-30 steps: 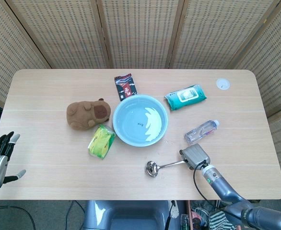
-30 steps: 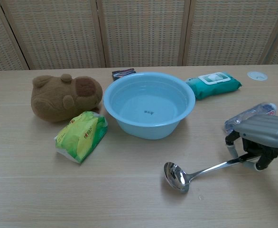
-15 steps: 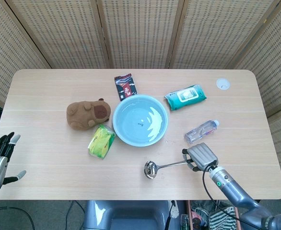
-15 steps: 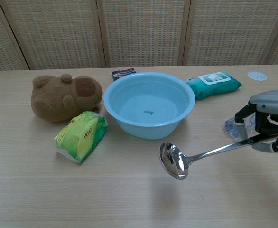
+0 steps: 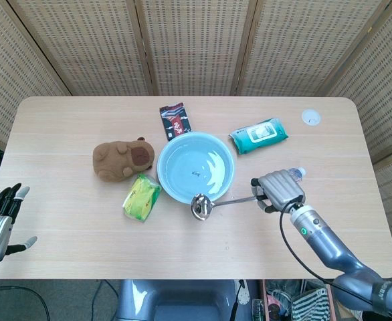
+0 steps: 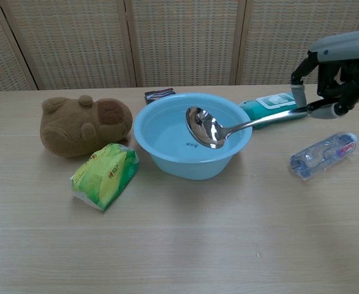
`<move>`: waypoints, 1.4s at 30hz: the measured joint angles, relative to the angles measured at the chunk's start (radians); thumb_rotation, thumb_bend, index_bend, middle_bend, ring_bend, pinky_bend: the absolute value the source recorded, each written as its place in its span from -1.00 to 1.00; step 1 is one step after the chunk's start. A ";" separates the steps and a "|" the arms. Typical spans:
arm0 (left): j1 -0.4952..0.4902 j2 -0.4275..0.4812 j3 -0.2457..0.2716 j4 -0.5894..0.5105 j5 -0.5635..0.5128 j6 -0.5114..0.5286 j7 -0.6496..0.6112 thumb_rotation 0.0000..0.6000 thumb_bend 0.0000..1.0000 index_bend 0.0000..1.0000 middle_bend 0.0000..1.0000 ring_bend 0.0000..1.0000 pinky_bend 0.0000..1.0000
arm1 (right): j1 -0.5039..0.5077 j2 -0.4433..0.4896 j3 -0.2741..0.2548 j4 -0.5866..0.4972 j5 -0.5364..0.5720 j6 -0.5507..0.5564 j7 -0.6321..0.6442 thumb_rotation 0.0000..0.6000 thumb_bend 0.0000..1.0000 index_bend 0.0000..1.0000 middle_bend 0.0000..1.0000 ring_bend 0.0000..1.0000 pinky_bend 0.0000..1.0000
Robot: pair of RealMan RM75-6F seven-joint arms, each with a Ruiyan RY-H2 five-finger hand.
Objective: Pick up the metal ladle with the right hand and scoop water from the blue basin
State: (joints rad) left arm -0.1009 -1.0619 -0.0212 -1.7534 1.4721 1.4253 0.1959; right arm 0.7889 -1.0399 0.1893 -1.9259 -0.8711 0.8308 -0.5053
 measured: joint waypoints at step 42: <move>-0.056 -0.001 -0.027 0.022 -0.126 -0.104 -0.023 1.00 -1.00 -1.00 -1.00 -1.00 -1.00 | 0.440 -0.707 -0.138 0.919 0.298 0.189 -0.589 1.00 0.34 0.44 0.97 0.56 1.00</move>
State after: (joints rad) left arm -0.1564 -1.0624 -0.0486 -1.7317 1.3457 1.3214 0.1730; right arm 1.2285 -1.7469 0.0518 -1.0068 -0.5733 1.0193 -1.0948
